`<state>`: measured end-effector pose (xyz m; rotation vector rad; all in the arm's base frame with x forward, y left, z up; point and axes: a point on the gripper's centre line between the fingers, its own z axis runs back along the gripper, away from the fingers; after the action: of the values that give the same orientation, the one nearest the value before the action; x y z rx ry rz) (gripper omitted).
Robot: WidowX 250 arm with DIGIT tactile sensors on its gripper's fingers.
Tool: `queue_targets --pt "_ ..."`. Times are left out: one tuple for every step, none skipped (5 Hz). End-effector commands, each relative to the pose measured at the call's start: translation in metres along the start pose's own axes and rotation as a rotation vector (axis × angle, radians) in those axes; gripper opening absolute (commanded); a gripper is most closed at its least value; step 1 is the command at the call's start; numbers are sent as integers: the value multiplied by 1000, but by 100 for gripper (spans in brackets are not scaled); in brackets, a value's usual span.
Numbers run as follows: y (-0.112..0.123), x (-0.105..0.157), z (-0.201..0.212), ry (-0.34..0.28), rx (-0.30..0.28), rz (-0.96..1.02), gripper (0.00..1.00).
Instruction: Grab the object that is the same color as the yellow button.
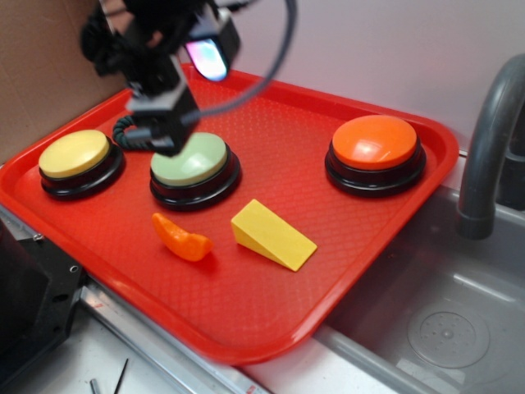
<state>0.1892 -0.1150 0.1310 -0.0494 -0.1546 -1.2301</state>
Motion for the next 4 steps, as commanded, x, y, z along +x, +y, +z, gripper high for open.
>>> queue_targets --pt "0 1 -27 -79 -20 -99 100" --pt "0 1 -27 -79 -20 -99 100" --pt "0 1 -27 -79 -20 -99 100" --pt "-4 0 -54 -63 -82 -56 100"
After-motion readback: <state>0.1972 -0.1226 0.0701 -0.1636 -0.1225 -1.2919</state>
